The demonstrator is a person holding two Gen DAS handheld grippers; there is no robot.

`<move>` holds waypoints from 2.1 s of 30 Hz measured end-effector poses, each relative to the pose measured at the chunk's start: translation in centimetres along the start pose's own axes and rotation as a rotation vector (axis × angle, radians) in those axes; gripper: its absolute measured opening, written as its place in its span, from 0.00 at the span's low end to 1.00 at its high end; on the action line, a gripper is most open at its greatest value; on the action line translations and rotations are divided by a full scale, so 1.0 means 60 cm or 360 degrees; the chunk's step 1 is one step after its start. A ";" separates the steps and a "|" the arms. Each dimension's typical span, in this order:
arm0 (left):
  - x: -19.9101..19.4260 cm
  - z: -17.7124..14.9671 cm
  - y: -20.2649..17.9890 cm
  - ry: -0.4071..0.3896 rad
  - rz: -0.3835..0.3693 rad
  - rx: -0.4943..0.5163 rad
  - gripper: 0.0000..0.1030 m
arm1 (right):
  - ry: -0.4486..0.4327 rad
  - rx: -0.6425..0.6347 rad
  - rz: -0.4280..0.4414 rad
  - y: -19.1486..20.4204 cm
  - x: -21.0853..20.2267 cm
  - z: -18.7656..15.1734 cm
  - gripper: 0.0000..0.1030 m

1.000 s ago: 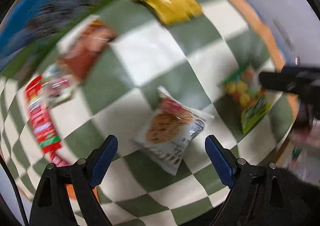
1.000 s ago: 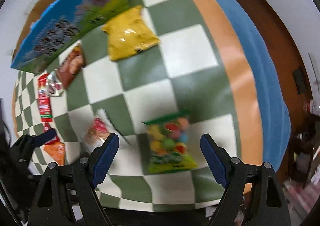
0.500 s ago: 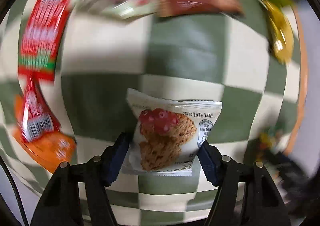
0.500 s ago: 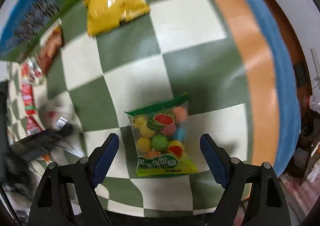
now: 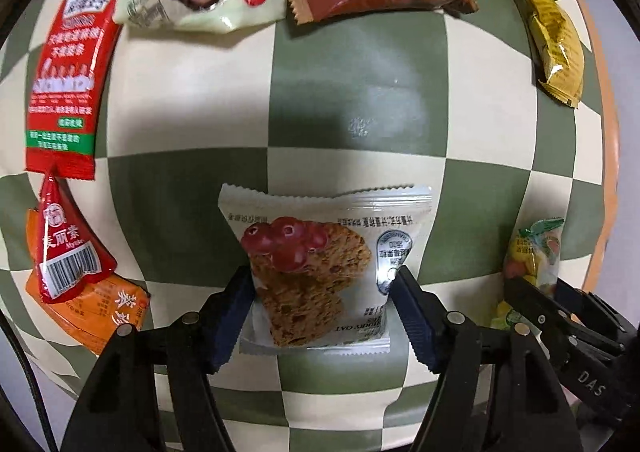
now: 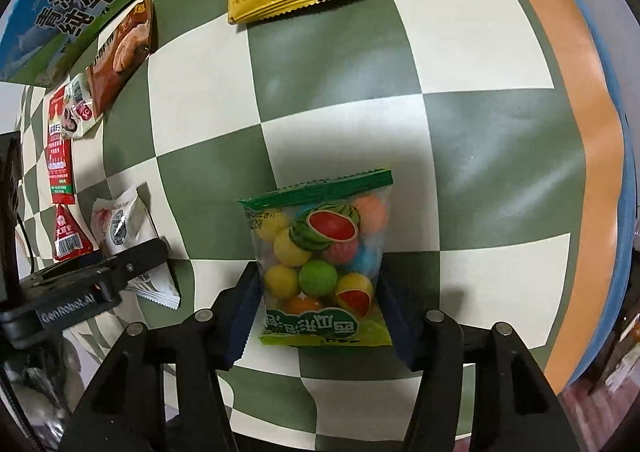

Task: Organize snacks
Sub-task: 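Grasp the cookie pack with the left tool while the right tool grasps the candy bag, then lower the cookie pack and candy bag into the box and open both tools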

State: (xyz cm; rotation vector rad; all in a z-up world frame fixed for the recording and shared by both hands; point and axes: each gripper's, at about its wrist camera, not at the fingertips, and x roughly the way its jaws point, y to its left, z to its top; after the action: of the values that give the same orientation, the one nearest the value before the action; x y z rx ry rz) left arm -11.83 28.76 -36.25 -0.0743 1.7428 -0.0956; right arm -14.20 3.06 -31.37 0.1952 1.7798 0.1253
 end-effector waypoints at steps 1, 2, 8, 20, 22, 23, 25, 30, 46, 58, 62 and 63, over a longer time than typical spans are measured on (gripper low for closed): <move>0.001 -0.004 -0.008 -0.0009 0.0009 -0.0002 0.66 | -0.0001 0.0010 -0.0001 -0.001 -0.001 -0.001 0.61; 0.002 -0.010 -0.014 -0.0024 0.0013 -0.0009 0.66 | 0.0000 0.0017 -0.0004 -0.003 0.000 0.000 0.61; -0.010 -0.036 -0.031 -0.0089 0.0038 -0.0008 0.48 | -0.0047 0.0023 -0.0092 0.010 0.013 0.000 0.52; -0.232 -0.037 -0.039 -0.0365 -0.0275 -0.0041 0.48 | -0.0285 -0.0047 0.0186 0.068 -0.130 0.004 0.52; -0.287 -0.016 -0.039 -0.0440 -0.0318 -0.0041 0.48 | -0.0356 -0.0084 0.0238 0.083 -0.175 0.020 0.52; -0.307 0.003 -0.031 -0.0462 -0.0335 -0.0043 0.48 | -0.0392 -0.0104 0.0261 0.091 -0.197 0.031 0.52; -0.347 0.037 -0.026 -0.0514 -0.0360 -0.0051 0.48 | -0.0469 -0.0138 0.0307 0.111 -0.248 0.060 0.52; -0.389 0.175 -0.028 -0.0525 -0.0369 -0.0069 0.48 | -0.0618 -0.0215 0.0334 0.159 -0.334 0.148 0.52; -0.248 0.412 -0.040 -0.0097 -0.0334 -0.0145 0.49 | -0.0475 -0.0274 0.0109 0.181 -0.254 0.400 0.52; -0.246 0.406 -0.022 -0.0128 -0.0232 -0.0109 0.84 | -0.0322 -0.0256 0.0022 0.177 -0.204 0.418 0.87; -0.276 0.392 -0.008 -0.0233 -0.0133 -0.0084 0.84 | -0.0348 -0.0247 0.0005 0.182 -0.211 0.410 0.87; -0.284 0.386 -0.005 -0.0265 -0.0113 -0.0084 0.84 | -0.0360 -0.0247 0.0002 0.182 -0.214 0.407 0.87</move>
State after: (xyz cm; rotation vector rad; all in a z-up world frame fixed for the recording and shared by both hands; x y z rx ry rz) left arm 13.91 29.73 -23.49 -0.1782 1.5765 -0.0930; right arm 12.99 10.69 -22.29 0.0945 1.5375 0.2323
